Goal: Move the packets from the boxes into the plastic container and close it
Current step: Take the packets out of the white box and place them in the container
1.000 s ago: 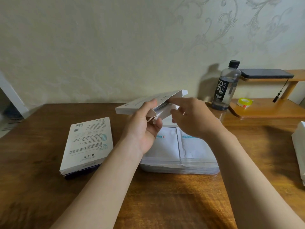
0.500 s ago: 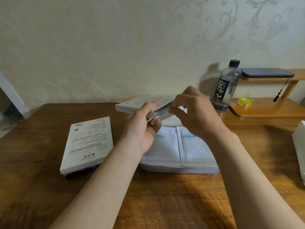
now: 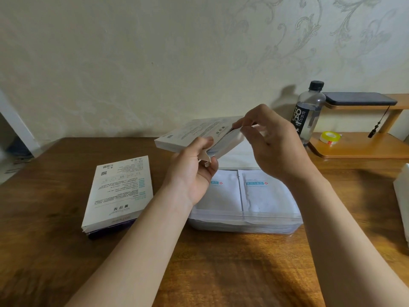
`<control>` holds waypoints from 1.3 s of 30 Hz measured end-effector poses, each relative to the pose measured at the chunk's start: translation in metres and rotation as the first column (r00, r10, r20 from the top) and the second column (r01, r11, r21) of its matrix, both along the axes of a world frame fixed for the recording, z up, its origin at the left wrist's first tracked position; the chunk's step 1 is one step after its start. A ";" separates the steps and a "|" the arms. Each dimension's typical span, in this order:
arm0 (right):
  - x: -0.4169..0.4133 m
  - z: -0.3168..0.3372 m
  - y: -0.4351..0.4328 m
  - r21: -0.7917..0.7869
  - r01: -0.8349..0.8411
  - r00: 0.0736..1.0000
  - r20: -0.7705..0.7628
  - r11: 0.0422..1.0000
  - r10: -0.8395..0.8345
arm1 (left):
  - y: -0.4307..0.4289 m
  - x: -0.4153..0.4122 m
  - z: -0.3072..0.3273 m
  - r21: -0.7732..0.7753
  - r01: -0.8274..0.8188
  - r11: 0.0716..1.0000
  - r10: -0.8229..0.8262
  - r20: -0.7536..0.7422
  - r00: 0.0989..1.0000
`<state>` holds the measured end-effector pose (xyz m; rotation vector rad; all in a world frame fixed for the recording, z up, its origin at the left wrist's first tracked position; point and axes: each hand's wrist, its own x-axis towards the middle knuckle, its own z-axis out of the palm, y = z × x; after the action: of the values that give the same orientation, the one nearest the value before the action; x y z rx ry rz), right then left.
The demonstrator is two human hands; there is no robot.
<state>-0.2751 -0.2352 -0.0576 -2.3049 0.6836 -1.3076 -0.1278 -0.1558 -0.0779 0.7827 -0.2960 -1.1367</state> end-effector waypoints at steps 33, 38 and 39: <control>0.013 -0.023 -0.015 0.650 0.221 0.965 -0.039 0.727 -0.259 | -0.003 0.015 0.002 -0.035 -0.183 0.983 0.178 -0.109 0.978; 0.016 -0.025 -0.010 0.669 0.181 0.983 -0.126 0.721 -0.130 | -0.004 0.016 -0.001 -0.043 -0.185 0.982 0.180 -0.100 0.979; 0.015 -0.023 -0.008 0.648 0.186 0.979 -0.186 0.738 -0.083 | -0.004 0.016 -0.001 -0.046 -0.183 0.982 0.178 -0.101 0.979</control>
<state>-0.2601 -0.2428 -0.0809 -1.7778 1.1675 -0.7574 -0.1114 -0.1598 -0.0792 0.6893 -0.1708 -0.9874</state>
